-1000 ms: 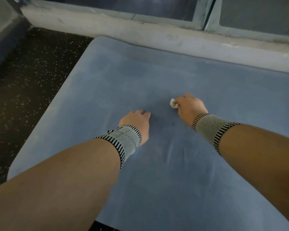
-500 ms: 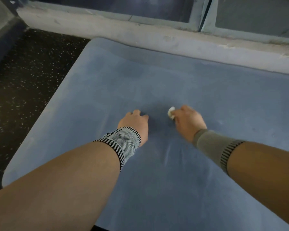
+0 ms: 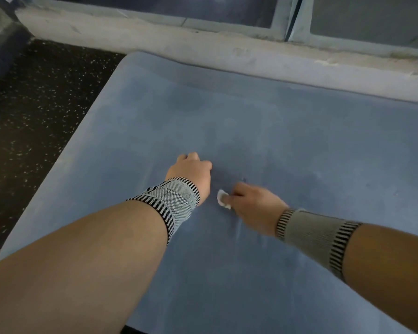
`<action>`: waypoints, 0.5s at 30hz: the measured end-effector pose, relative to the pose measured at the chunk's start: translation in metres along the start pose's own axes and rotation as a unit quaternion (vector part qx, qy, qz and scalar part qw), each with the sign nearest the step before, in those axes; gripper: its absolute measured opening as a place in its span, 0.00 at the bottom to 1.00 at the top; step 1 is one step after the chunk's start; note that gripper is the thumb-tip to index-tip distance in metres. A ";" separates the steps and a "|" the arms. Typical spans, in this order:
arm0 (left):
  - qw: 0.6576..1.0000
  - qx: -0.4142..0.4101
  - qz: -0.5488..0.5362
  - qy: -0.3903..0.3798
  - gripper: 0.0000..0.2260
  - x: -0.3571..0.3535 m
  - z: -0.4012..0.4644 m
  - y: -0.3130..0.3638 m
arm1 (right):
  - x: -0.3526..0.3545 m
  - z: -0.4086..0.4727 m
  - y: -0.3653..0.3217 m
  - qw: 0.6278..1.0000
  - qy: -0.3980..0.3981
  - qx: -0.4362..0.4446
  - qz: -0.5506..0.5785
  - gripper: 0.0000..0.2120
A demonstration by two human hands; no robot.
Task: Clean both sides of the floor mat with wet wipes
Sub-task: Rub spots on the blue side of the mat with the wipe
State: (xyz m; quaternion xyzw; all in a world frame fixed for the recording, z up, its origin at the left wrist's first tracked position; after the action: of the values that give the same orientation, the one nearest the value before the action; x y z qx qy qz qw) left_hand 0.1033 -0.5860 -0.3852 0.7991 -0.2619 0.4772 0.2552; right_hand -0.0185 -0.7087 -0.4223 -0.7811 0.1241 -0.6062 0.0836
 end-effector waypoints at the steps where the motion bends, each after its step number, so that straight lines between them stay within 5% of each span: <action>1: 1.000 0.000 -0.005 0.004 0.22 -0.001 0.000 0.001 | 0.000 0.002 0.012 0.999 0.041 0.003 -0.015 0.12; 7: 0.999 0.003 -0.030 0.018 0.21 -0.005 -0.003 0.001 | 0.038 0.041 0.093 0.933 0.171 -0.317 0.000 0.12; 9: 0.999 -0.005 -0.026 0.028 0.21 -0.002 -0.002 0.000 | 0.029 0.046 0.058 0.949 0.156 -0.274 0.005 0.12; 13: 1.000 -0.006 0.007 0.026 0.20 0.005 0.006 0.005 | 0.010 0.036 0.012 0.998 0.045 -0.028 0.028 0.11; 15: 1.000 -0.002 0.025 0.018 0.22 0.006 0.008 0.007 | 0.023 0.045 0.043 0.994 0.093 -0.061 0.006 0.13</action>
State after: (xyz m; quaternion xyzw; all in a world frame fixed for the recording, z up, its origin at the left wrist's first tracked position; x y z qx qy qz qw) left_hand 0.1061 -0.5974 -0.3823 0.7830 -0.2785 0.4972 0.2495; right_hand 0.0263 -0.7575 -0.4245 -0.7240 0.1728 -0.6672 0.0278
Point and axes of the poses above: each hand's wrist, its own z-axis towards the middle knuckle, its own x-axis out of the back of the hand, y = z × x, the point moved 1 cm from there along z, towards the middle knuckle, and after that the axes turned 8 degrees about -x, right-handed, at the moved point
